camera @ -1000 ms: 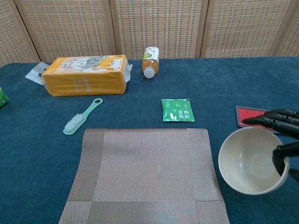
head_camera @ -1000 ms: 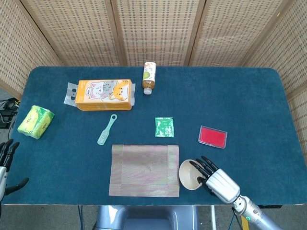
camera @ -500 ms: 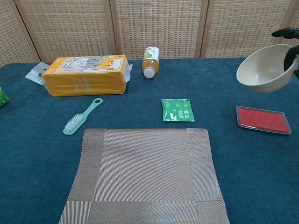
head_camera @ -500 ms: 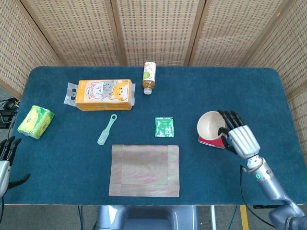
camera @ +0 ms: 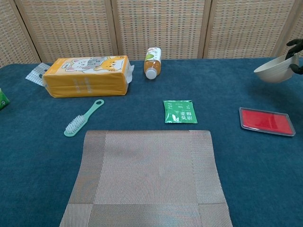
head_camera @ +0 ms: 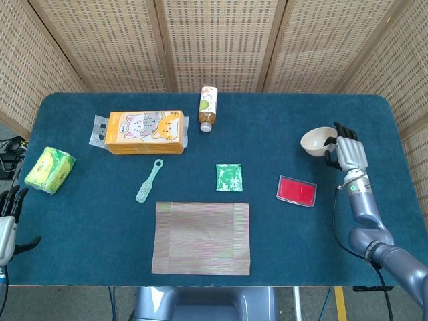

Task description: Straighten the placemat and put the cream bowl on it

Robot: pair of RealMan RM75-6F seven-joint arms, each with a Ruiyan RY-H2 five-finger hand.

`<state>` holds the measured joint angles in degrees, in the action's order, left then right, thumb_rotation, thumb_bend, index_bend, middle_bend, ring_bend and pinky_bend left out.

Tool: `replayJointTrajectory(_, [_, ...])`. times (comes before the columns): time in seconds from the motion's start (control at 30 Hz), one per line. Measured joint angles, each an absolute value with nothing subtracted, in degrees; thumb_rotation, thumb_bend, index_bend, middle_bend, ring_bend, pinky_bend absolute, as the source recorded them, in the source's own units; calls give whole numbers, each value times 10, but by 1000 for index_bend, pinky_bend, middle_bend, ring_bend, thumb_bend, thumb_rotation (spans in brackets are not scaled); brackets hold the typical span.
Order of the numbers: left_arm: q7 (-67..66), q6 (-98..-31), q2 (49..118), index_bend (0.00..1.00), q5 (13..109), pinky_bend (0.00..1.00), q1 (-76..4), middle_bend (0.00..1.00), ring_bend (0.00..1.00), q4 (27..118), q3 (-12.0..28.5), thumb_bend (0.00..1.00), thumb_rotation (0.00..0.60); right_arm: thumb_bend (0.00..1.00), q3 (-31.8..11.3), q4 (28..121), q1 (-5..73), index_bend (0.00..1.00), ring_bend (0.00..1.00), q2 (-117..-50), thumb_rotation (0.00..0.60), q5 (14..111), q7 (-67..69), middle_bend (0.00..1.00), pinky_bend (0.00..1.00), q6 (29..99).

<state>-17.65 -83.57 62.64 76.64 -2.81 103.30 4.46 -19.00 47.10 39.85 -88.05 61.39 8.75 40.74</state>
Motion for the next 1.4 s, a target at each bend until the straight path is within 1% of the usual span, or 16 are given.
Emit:
replayJointTrajectory(0.07, [-179,-833,628,0,761,0,-30,0,0,1031,46,0,600,713,-191,446,405,699,0,-895,600,610,92,0,0,395])
replayJointTrajectory(0.13, [-182,-829,629,0,755,0,-32,0,0,1029,46,0,600,674,-189,433,408,658,0,-902,600,613,101,0,0,389])
replayJointTrajectory(0.17, [-183,-828,630,0,754,0,-33,0,0,1029,46,0,600,575,-187,431,408,565,0,-903,600,617,109,0,0,386])
replayJointTrajectory(0.2, [-183,-828,630,0,753,0,-34,0,0,1029,45,0,600,402,-184,431,408,414,0,-902,600,621,115,0,0,382])
replayJointTrajectory(0.23, [-182,-828,630,0,752,0,-34,0,0,1029,45,0,600,272,-182,433,408,299,0,-900,600,624,120,0,0,376])
replayJointTrajectory(0.27, [-181,-829,629,0,752,0,-34,0,0,1030,45,0,600,110,-179,436,408,146,0,-897,600,627,123,0,0,369])
replayJointTrajectory(0.3, [-180,-830,629,0,752,0,-34,0,0,1030,45,0,600,23,-177,443,407,50,0,-891,600,631,129,0,0,362])
replayJointTrajectory(0.33, [-180,-831,629,0,753,0,-33,0,0,1030,45,0,600,2,-175,449,406,19,0,-886,600,634,133,0,0,360])
replayJointTrajectory(0.37, [-179,-832,628,0,754,0,-33,0,0,1030,45,0,600,0,-174,460,404,1,0,-878,600,640,137,0,0,362])
replayJointTrajectory(0.53, [-176,-834,626,0,759,0,-34,0,0,1032,42,0,600,0,-165,531,385,0,0,-827,600,668,137,0,0,403])
replayJointTrajectory(0.7, [-174,-837,627,0,770,0,-35,0,0,1032,39,0,600,0,-154,641,351,0,0,-753,600,698,123,0,0,467])
replayJointTrajectory(0.8, [-171,-838,629,0,786,0,-37,0,0,1027,36,0,600,0,-143,714,322,0,0,-710,600,724,115,0,0,524])
replayJointTrajectory(0.9, [-163,-838,634,0,813,0,-43,0,0,1017,32,0,600,0,-131,762,289,0,0,-680,600,753,105,0,0,590])
replayJointTrajectory(1.07, [-145,-829,645,0,884,0,-67,0,0,982,24,0,600,0,-106,806,234,0,0,-660,600,800,80,0,0,695])
replayJointTrajectory(1.2, [-114,-813,657,6,965,0,-101,0,0,943,11,0,600,0,-87,830,198,0,0,-660,600,825,56,0,0,753])
replayJointTrajectory(1.4, [-16,-793,681,203,1117,0,-177,0,0,862,-25,0,600,0,-62,855,143,0,0,-687,600,852,-3,0,0,842])
